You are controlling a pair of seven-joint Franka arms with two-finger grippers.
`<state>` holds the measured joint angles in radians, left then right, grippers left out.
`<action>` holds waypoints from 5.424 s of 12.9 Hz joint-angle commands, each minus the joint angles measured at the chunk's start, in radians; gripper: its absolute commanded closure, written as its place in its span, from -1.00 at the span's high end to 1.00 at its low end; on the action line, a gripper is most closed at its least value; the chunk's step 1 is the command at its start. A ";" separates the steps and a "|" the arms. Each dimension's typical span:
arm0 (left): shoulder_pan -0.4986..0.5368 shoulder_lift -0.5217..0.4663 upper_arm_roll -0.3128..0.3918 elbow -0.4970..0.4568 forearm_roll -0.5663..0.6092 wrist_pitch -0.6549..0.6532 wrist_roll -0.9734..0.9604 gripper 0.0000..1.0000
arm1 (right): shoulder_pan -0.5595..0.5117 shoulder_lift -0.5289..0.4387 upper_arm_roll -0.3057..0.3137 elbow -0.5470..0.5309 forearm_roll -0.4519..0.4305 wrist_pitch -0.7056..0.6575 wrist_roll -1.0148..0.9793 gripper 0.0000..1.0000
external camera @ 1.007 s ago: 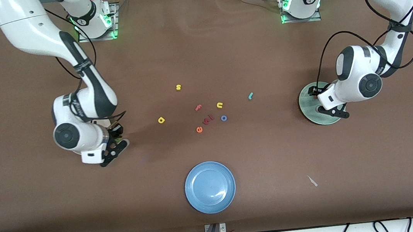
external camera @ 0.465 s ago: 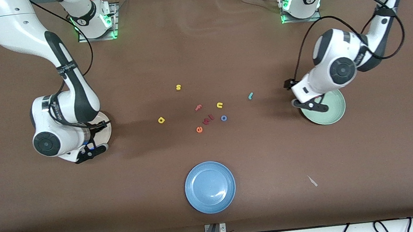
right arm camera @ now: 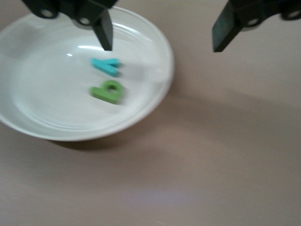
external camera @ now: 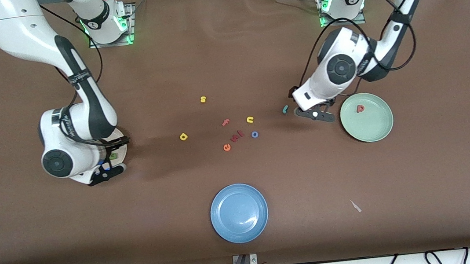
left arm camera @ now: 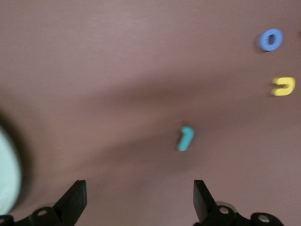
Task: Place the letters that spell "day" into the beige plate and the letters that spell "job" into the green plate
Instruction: 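Drop the green p on the white plate while the left gripper grasps the cyan 1, then carry the cyan 1 to the green plate while the right gripper grasps the yellow letter, then drop the yellow letter on the white plate while the left gripper releases the 1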
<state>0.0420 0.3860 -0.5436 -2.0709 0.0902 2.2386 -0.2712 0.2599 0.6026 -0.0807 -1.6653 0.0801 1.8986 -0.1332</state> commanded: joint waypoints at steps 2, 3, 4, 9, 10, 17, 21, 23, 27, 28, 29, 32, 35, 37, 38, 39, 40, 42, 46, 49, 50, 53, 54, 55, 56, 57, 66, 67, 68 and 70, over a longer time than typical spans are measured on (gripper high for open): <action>-0.036 0.062 0.002 -0.009 0.033 0.093 -0.066 0.73 | 0.103 -0.006 0.019 0.007 0.053 0.074 0.240 1.00; -0.044 0.073 0.004 -0.026 0.033 0.129 -0.066 0.60 | 0.142 -0.003 0.019 0.004 0.053 0.101 0.294 1.00; -0.045 0.086 0.004 -0.034 0.033 0.162 -0.066 0.47 | 0.174 -0.001 0.019 -0.002 0.055 0.132 0.323 1.00; -0.045 0.132 0.002 -0.032 0.168 0.205 -0.074 0.19 | 0.222 -0.027 0.076 -0.161 0.047 0.410 0.342 1.00; -0.048 0.145 0.002 -0.031 0.169 0.213 -0.086 0.17 | 0.222 -0.027 0.084 -0.172 0.047 0.427 0.342 1.00; -0.068 0.177 0.004 -0.032 0.209 0.249 -0.146 -0.24 | 0.240 -0.027 0.111 -0.274 0.030 0.599 0.311 0.87; -0.074 0.192 0.004 -0.032 0.266 0.249 -0.206 -0.68 | 0.242 -0.027 0.110 -0.272 0.029 0.597 0.267 0.46; -0.073 0.191 0.002 -0.032 0.266 0.246 -0.206 -0.89 | 0.240 -0.026 0.108 -0.271 0.030 0.597 0.231 0.29; -0.061 0.134 -0.002 -0.017 0.266 0.155 -0.204 -0.93 | 0.240 -0.023 0.105 -0.266 0.029 0.597 0.218 0.02; -0.054 0.107 -0.002 -0.017 0.266 0.124 -0.192 -0.92 | 0.240 -0.023 0.105 -0.266 0.023 0.597 0.213 -0.07; -0.050 0.082 -0.002 -0.017 0.266 0.096 -0.189 -0.92 | 0.240 -0.023 0.105 -0.266 0.020 0.597 0.204 -0.15; -0.041 0.051 -0.002 0.032 0.266 -0.011 -0.189 -0.93 | 0.240 -0.018 0.105 -0.264 0.020 0.605 0.202 -0.29; 0.013 0.051 -0.001 0.068 0.266 -0.091 -0.084 -0.92 | 0.240 -0.015 0.105 -0.264 0.020 0.608 0.204 -0.51; 0.073 0.047 -0.001 0.068 0.266 -0.093 0.036 -0.92 | 0.240 -0.017 0.105 -0.254 0.020 0.603 0.202 -0.60; 0.096 0.047 0.001 0.068 0.266 -0.099 0.084 -0.92 | 0.237 -0.021 0.104 -0.239 0.021 0.590 0.199 -0.68; 0.125 0.047 0.001 0.068 0.266 -0.099 0.125 -0.92 | 0.230 -0.027 0.098 -0.211 0.021 0.533 0.193 -0.71; 0.152 0.047 0.001 0.068 0.267 -0.099 0.171 -0.92 | 0.228 -0.036 0.069 -0.173 0.021 0.449 0.196 -0.73; 0.202 0.047 0.001 0.068 0.267 -0.099 0.257 -0.92 | 0.226 -0.082 0.004 -0.165 0.021 0.366 0.184 -0.73; 0.277 0.057 0.002 0.066 0.267 -0.086 0.389 -0.92 | 0.226 -0.115 -0.152 -0.175 0.026 0.168 0.173 -0.74; 0.305 0.085 0.004 0.063 0.313 -0.050 0.412 -0.92 | 0.223 -0.113 -0.256 -0.174 0.026 0.100 0.124 -0.80; 0.323 0.103 0.004 0.061 0.335 -0.025 0.412 -0.92 | 0.214 -0.097 -0.287 -0.174 0.026 0.100 0.118 -0.80; 0.340 0.152 0.005 0.052 0.339 0.053 0.412 -0.91 | 0.128 -0.063 -0.291 -0.165 0.035 0.106 0.115 0.99; 0.354 0.171 0.004 0.051 0.339 0.071 0.412 -0.91 | 0.125 -0.064 -0.289 -0.162 0.038 0.103 0.115 1.00; 0.357 0.177 0.004 0.040 0.339 0.090 0.412 -0.90 | 0.140 -0.064 -0.284 -0.151 0.038 0.100 0.125 1.00; 0.355 0.183 0.005 0.028 0.339 0.113 0.409 -0.90 | 0.163 -0.069 -0.284 -0.140 0.040 0.099 0.124 1.00; 0.355 0.188 0.005 0.023 0.339 0.127 0.409 -0.84 | 0.176 -0.073 -0.284 -0.136 0.046 0.088 0.127 1.00; 0.368 0.090 -0.047 0.034 0.321 -0.029 0.392 1.00 | 0.252 -0.073 -0.284 0.074 0.113 -0.203 0.279 1.00; 0.368 0.077 -0.071 0.034 0.319 -0.040 0.368 1.00 | 0.251 -0.075 -0.287 0.105 0.113 -0.252 0.283 1.00; 0.368 0.074 -0.094 0.038 0.312 -0.040 0.322 1.00 | 0.246 -0.075 -0.289 0.140 0.112 -0.300 0.283 1.00; 0.358 0.077 -0.140 0.048 0.264 -0.040 0.194 1.00 | 0.245 -0.078 -0.292 0.168 0.112 -0.325 0.279 1.00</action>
<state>0.3993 0.4827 -0.6438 -2.0223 0.3860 2.2170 0.0175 0.5115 0.5284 -0.3690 -1.5360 0.1770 1.6161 0.1400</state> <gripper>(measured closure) 0.000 0.000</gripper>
